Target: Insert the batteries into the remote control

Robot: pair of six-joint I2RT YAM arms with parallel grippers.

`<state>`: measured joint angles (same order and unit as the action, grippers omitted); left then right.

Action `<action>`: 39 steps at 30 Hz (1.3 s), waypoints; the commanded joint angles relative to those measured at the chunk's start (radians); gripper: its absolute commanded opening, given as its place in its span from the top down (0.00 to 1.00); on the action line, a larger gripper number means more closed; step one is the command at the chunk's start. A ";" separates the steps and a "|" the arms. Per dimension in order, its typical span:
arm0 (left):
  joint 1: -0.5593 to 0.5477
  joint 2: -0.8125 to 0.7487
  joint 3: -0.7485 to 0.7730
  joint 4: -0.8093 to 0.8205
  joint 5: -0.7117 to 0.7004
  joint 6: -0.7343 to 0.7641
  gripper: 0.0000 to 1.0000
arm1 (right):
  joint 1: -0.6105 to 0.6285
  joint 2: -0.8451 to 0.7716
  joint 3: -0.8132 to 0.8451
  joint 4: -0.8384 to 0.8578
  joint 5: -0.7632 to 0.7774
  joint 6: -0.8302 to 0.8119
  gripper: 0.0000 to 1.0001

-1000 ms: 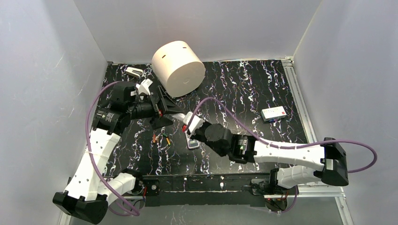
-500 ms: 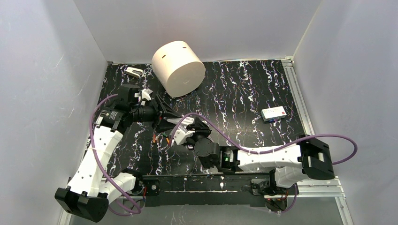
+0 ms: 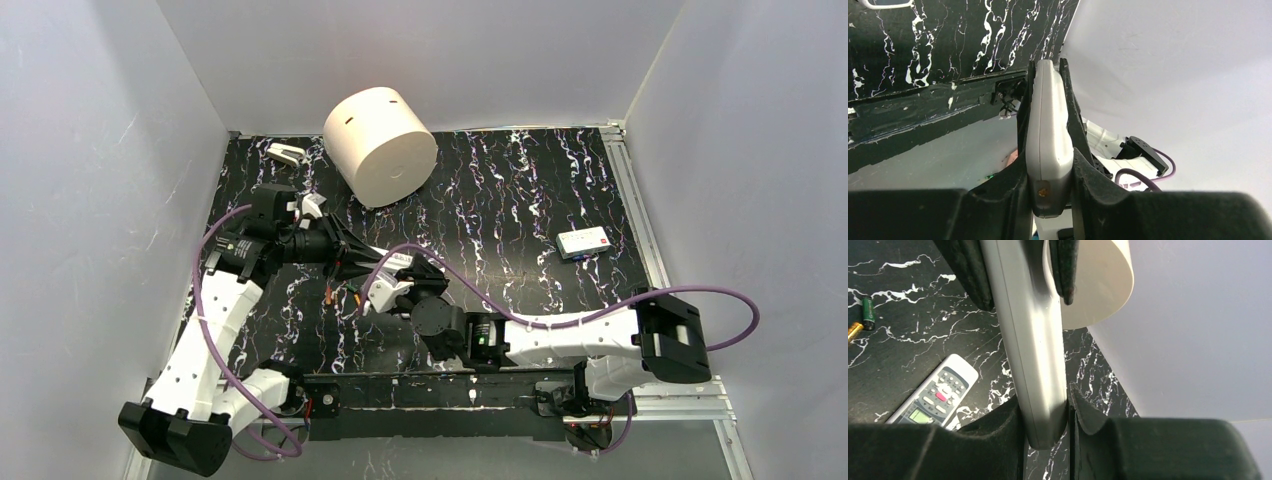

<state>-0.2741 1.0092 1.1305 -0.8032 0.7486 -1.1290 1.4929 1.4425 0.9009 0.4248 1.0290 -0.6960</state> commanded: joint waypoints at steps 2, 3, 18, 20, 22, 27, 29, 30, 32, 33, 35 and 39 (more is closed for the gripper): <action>0.005 0.009 -0.006 0.056 0.003 0.030 1.00 | -0.011 -0.046 0.085 -0.174 -0.048 0.220 0.65; 0.005 0.011 -0.007 0.071 -0.005 0.040 1.00 | -0.019 -0.050 0.094 -0.225 -0.067 0.262 0.46; -0.031 0.086 -0.200 0.583 -0.041 0.432 1.00 | -0.541 -0.492 -0.171 -0.379 -0.977 1.215 0.19; -0.063 0.127 -0.227 0.648 -0.045 0.431 1.00 | -0.599 -0.469 -0.167 -0.392 -1.053 1.369 0.23; -0.088 0.167 -0.263 0.712 -0.059 0.415 1.00 | -0.659 -0.440 -0.180 -0.385 -1.140 1.495 0.23; -0.183 0.254 -0.352 0.915 -0.095 0.350 1.00 | -0.750 -0.386 -0.252 -0.315 -1.225 1.628 0.23; -0.239 0.289 -0.356 0.923 -0.143 0.364 1.00 | -0.753 -0.392 -0.297 -0.260 -1.210 1.655 0.33; -0.261 0.307 -0.357 0.934 -0.158 0.357 1.00 | -0.755 -0.392 -0.309 -0.260 -1.195 1.668 0.40; -0.295 0.334 -0.367 0.969 -0.173 0.340 1.00 | -0.757 -0.385 -0.306 -0.308 -1.155 1.670 0.53; -0.306 0.341 -0.377 0.989 -0.197 0.326 1.00 | -0.758 -0.379 -0.305 -0.334 -1.138 1.666 0.55; -0.323 0.355 -0.403 1.042 -0.219 0.301 1.00 | -0.759 -0.372 -0.312 -0.356 -1.120 1.668 0.53; -0.348 0.407 -0.425 1.070 -0.228 0.282 1.00 | -0.760 -0.365 -0.356 -0.355 -1.093 1.692 0.52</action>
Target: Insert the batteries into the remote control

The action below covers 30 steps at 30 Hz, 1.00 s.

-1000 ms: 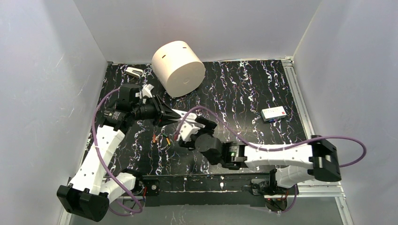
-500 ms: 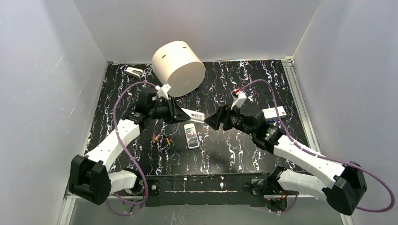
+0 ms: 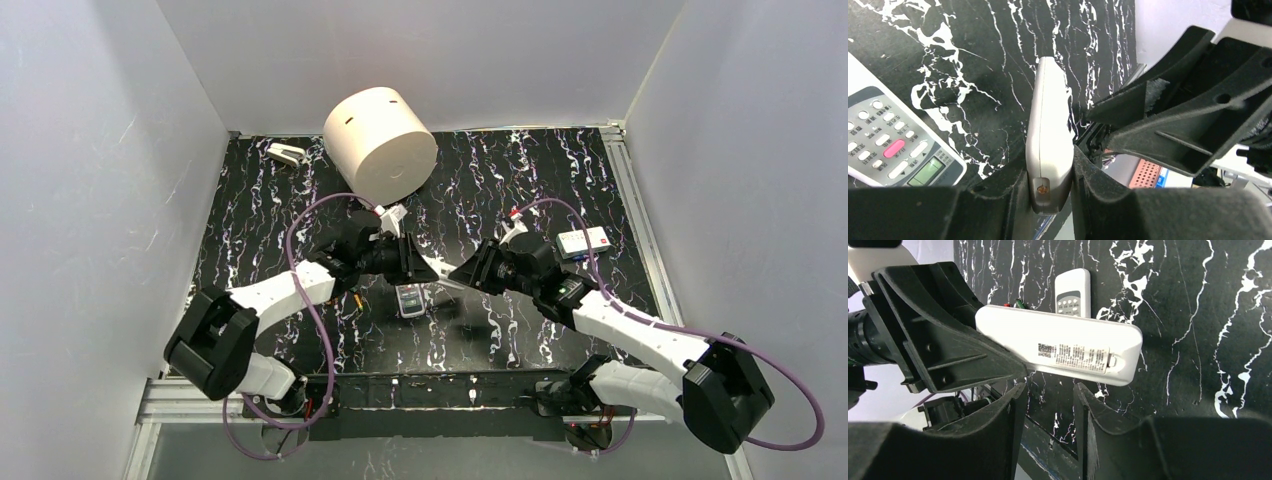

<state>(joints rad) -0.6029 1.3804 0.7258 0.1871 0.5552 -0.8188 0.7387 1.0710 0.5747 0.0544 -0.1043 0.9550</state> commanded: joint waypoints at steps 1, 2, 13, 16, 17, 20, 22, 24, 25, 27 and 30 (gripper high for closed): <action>-0.026 0.052 -0.024 0.087 -0.030 -0.033 1.00 | -0.005 0.009 -0.044 0.008 0.055 0.043 0.52; -0.034 0.064 -0.030 0.094 -0.029 -0.033 1.00 | -0.005 0.012 -0.054 0.002 0.068 0.040 0.52; -0.049 0.083 -0.124 0.106 -0.054 -0.070 1.00 | -0.007 0.131 -0.070 0.080 0.066 0.007 0.39; -0.049 0.090 -0.140 0.106 -0.051 -0.075 1.00 | -0.006 0.161 -0.071 0.099 0.054 0.010 0.41; -0.049 0.087 -0.144 0.106 -0.055 -0.077 1.00 | -0.007 0.171 -0.070 0.106 0.047 0.012 0.41; -0.049 0.082 -0.152 0.105 -0.064 -0.078 1.00 | -0.007 0.200 -0.070 0.142 0.016 0.011 0.43; -0.049 0.088 -0.152 0.106 -0.063 -0.081 1.00 | -0.007 0.213 -0.066 0.148 0.008 0.011 0.45; -0.049 0.094 -0.151 0.105 -0.061 -0.087 1.00 | -0.006 0.224 -0.066 0.153 0.001 0.012 0.47; -0.049 0.096 -0.150 0.106 -0.060 -0.087 1.00 | -0.007 0.230 -0.068 0.154 -0.001 0.013 0.48; -0.049 0.097 -0.150 0.106 -0.058 -0.087 1.00 | -0.007 0.236 -0.073 0.159 -0.007 0.013 0.50; -0.049 0.098 -0.151 0.106 -0.055 -0.087 1.00 | -0.007 0.249 -0.081 0.160 -0.006 0.013 0.50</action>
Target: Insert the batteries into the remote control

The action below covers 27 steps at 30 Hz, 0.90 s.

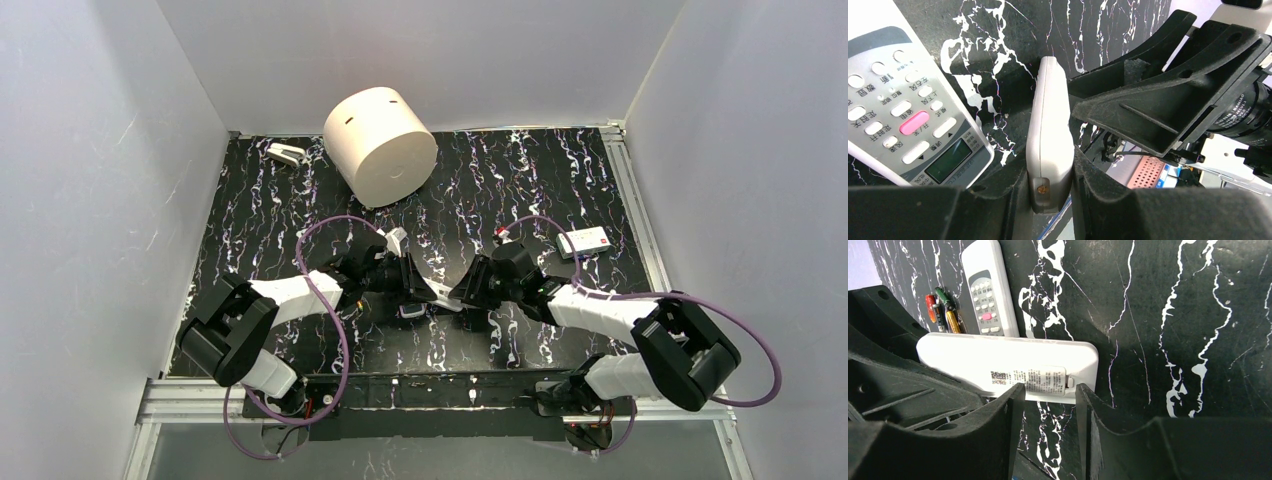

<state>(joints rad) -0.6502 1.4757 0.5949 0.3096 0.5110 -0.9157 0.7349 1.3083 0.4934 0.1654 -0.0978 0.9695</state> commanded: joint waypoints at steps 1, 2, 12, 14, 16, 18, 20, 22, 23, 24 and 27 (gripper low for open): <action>-0.002 0.003 -0.020 -0.017 -0.007 0.009 1.00 | -0.003 0.016 -0.002 0.053 -0.013 -0.003 0.50; -0.002 0.004 -0.020 -0.017 -0.004 0.009 1.00 | -0.003 0.020 -0.006 0.059 -0.013 -0.003 0.50; -0.002 0.031 -0.018 -0.017 0.028 0.011 1.00 | -0.003 0.064 -0.001 0.096 -0.028 -0.016 0.51; -0.002 0.036 -0.017 -0.017 0.033 0.012 1.00 | -0.002 0.077 -0.004 0.110 -0.040 -0.009 0.52; -0.002 0.039 -0.016 -0.017 0.037 0.012 1.00 | -0.003 0.088 -0.017 0.144 -0.064 0.008 0.52; -0.002 0.039 -0.015 -0.017 0.038 0.013 1.00 | -0.002 0.091 -0.038 0.202 -0.100 0.037 0.52; -0.002 0.043 -0.012 -0.017 0.038 0.014 1.00 | -0.003 0.088 -0.067 0.304 -0.149 0.069 0.52; -0.002 0.049 -0.011 -0.017 0.036 0.016 1.00 | -0.003 0.085 -0.101 0.439 -0.194 0.114 0.52; -0.002 0.052 -0.010 -0.017 0.033 0.016 1.00 | -0.003 0.082 -0.113 0.493 -0.211 0.133 0.52; -0.002 0.058 -0.010 -0.017 0.034 0.008 1.00 | -0.003 0.082 -0.124 0.538 -0.226 0.145 0.52; -0.010 0.058 -0.001 -0.017 0.038 0.007 1.00 | -0.004 0.076 -0.137 0.640 -0.266 0.178 0.52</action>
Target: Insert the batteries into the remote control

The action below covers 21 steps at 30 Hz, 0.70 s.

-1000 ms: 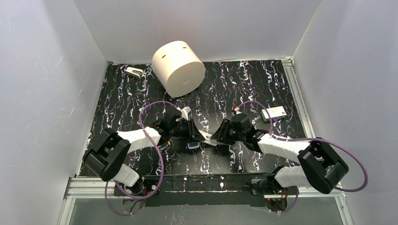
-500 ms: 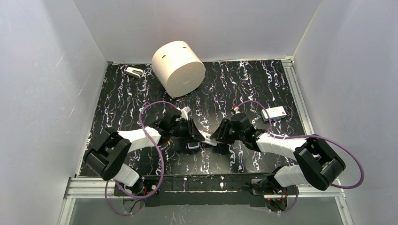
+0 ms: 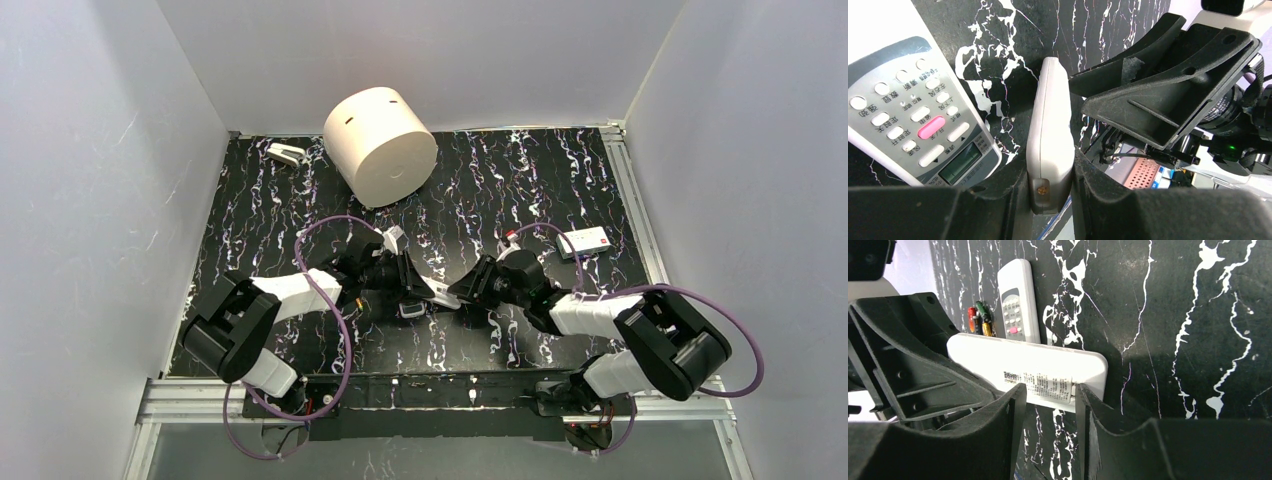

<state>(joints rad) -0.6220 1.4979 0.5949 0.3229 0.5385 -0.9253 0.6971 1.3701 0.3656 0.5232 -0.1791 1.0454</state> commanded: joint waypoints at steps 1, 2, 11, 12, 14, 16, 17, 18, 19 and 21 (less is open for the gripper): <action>-0.040 0.031 -0.001 -0.033 0.003 0.015 1.00 | 0.034 0.005 -0.011 0.307 -0.187 0.113 0.53; -0.041 0.029 -0.004 -0.034 -0.006 0.016 1.00 | 0.033 -0.003 -0.009 0.313 -0.186 0.117 0.53; -0.042 0.010 0.011 -0.142 -0.104 0.039 1.00 | 0.000 -0.085 -0.015 0.267 -0.135 0.120 0.53; -0.042 0.007 0.012 -0.156 -0.114 0.041 1.00 | -0.008 -0.097 -0.018 0.256 -0.130 0.120 0.53; -0.042 0.001 0.013 -0.166 -0.126 0.035 1.00 | -0.016 -0.120 -0.013 0.216 -0.115 0.105 0.53; -0.042 -0.002 0.012 -0.167 -0.134 0.034 1.00 | -0.022 -0.128 0.001 0.155 -0.103 0.083 0.53; -0.042 -0.003 0.012 -0.169 -0.137 0.033 1.00 | -0.026 -0.128 0.007 0.123 -0.097 0.074 0.53; -0.042 -0.007 0.014 -0.173 -0.143 0.034 1.00 | -0.029 -0.126 0.012 0.090 -0.082 0.064 0.53; -0.042 -0.010 0.016 -0.179 -0.151 0.035 1.00 | -0.031 -0.128 0.022 0.036 -0.063 0.047 0.53; -0.042 -0.018 0.021 -0.189 -0.157 0.040 1.00 | -0.033 -0.139 0.053 -0.114 -0.001 0.001 0.53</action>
<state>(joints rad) -0.6582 1.4906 0.6170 0.2722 0.4767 -0.9249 0.6735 1.2491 0.3573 0.6163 -0.2569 1.1168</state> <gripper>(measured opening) 0.243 0.468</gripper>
